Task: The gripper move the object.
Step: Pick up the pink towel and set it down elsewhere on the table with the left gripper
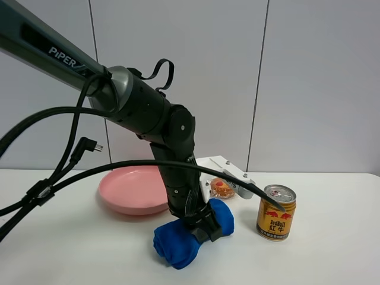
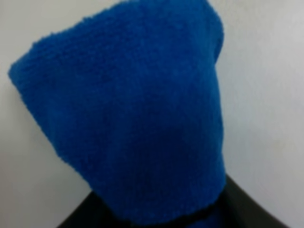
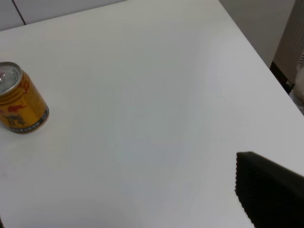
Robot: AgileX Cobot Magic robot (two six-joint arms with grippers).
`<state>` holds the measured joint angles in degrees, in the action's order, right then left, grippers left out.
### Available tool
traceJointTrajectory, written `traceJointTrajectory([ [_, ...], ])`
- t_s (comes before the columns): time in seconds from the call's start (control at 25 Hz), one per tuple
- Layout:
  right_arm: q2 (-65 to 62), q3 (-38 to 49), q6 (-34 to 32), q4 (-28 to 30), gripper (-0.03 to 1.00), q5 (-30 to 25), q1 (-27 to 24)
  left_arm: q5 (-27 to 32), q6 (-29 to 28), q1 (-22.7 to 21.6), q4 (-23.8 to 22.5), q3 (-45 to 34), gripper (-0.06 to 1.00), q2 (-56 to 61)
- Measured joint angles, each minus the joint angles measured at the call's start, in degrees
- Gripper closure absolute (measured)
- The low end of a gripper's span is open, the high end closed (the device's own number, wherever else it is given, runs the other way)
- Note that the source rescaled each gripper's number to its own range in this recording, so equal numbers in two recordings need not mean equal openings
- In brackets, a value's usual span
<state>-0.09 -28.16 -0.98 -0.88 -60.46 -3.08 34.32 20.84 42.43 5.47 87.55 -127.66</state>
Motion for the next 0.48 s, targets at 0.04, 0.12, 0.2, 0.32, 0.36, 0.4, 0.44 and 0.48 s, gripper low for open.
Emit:
traceJointTrajectory([
  [0.04, 0.00, 0.00, 0.00, 0.00, -0.03, 0.00, 0.00, 0.71, 0.00, 0.00, -0.12, 0.00, 0.94, 0.65],
  [0.12, 0.00, 0.00, 0.00, 0.00, -0.03, 0.00, 0.00, 3.22, 0.00, 0.01, -0.20, 0.54, 0.94, 2.69],
  [0.2, 0.00, 0.00, 0.00, 0.00, -0.03, 0.00, 0.00, 6.53, 0.00, 0.01, -0.76, 2.33, 0.94, 5.13],
  [0.32, 0.00, 0.00, 0.00, 0.00, -0.03, 0.00, 0.00, 12.18, 2.30, 0.06, -3.62, 7.23, 0.94, 8.66],
  [0.36, 0.00, 0.00, 0.00, 0.00, -0.03, 0.00, 0.00, 13.55, 4.26, 0.06, -5.09, 8.71, 0.94, 9.56],
  [0.4, 0.00, 0.00, 0.00, 0.00, -0.03, 0.00, 0.00, 14.44, 6.62, -0.14, -7.01, 10.36, 0.94, 10.23],
  [0.44, 0.00, 0.00, 0.00, 0.00, -0.03, 0.00, 0.00, 14.97, 9.12, -0.47, -8.55, 11.89, 0.94, 10.49],
  [0.48, 0.00, 0.00, 0.00, 0.00, -0.03, 0.00, 0.00, 15.09, 11.37, -1.03, -9.44, 13.16, 0.94, 10.65],
])
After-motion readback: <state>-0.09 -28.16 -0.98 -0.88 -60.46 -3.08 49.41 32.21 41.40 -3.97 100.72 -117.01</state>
